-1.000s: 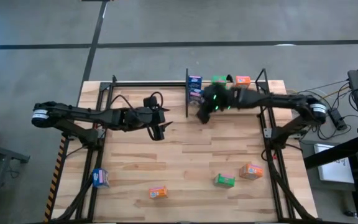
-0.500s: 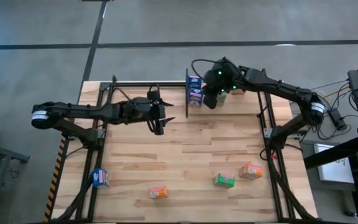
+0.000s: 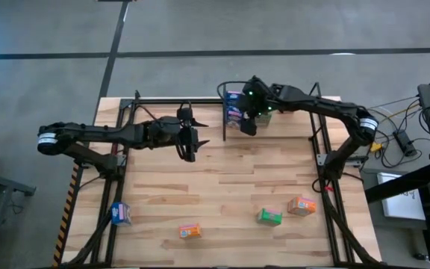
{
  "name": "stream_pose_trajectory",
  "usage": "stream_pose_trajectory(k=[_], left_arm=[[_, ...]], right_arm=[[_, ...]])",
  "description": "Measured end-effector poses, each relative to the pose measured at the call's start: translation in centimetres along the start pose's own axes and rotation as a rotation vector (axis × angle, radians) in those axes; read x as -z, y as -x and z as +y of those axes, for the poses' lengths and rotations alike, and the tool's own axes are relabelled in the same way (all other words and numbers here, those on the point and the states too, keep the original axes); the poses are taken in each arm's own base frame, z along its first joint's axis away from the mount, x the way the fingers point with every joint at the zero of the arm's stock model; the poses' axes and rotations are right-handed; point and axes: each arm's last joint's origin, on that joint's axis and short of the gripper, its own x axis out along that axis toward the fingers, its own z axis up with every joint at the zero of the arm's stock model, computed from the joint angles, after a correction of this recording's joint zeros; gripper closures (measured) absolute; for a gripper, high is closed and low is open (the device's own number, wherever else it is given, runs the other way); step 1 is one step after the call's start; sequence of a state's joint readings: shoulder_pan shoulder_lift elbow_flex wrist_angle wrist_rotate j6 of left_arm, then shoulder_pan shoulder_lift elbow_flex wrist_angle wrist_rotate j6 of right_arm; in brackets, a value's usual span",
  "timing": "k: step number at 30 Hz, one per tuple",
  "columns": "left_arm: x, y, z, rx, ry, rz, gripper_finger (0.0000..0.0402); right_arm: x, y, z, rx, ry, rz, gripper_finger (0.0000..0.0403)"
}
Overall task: Stack cereal on shelf
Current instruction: Put the top blue cereal box on the shelf aligned with the other blue cereal box on the shelf
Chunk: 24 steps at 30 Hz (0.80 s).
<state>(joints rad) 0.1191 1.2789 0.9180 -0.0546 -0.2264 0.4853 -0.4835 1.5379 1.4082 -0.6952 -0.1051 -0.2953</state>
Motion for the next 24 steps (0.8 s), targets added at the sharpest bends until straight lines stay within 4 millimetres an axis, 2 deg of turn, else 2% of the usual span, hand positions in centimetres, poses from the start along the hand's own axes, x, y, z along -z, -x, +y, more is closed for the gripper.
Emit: stream_pose_trajectory(k=[5, 10, 18, 24], left_arm=[[0.2, 0.0, 0.1, 0.0, 0.0, 0.012, 0.0168], [0.2, -0.1, 0.1, 0.0, 0.005, 0.012, 0.0168], [0.2, -0.1, 0.1, -0.004, 0.007, 0.012, 0.0168], [0.2, -0.1, 0.2, -0.005, 0.008, 0.013, 0.0168]], right_arm=[[-0.3, -1.3, -0.5, 0.061, 0.006, -0.012, 0.0126], [0.0, -2.0, -0.9, 0.093, 0.021, 0.021, 0.0128], [0.1, -1.9, -1.5, 0.115, 0.018, 0.042, 0.0148], [0.2, -2.6, -1.5, 0.075, 0.024, 0.049, 0.0185]])
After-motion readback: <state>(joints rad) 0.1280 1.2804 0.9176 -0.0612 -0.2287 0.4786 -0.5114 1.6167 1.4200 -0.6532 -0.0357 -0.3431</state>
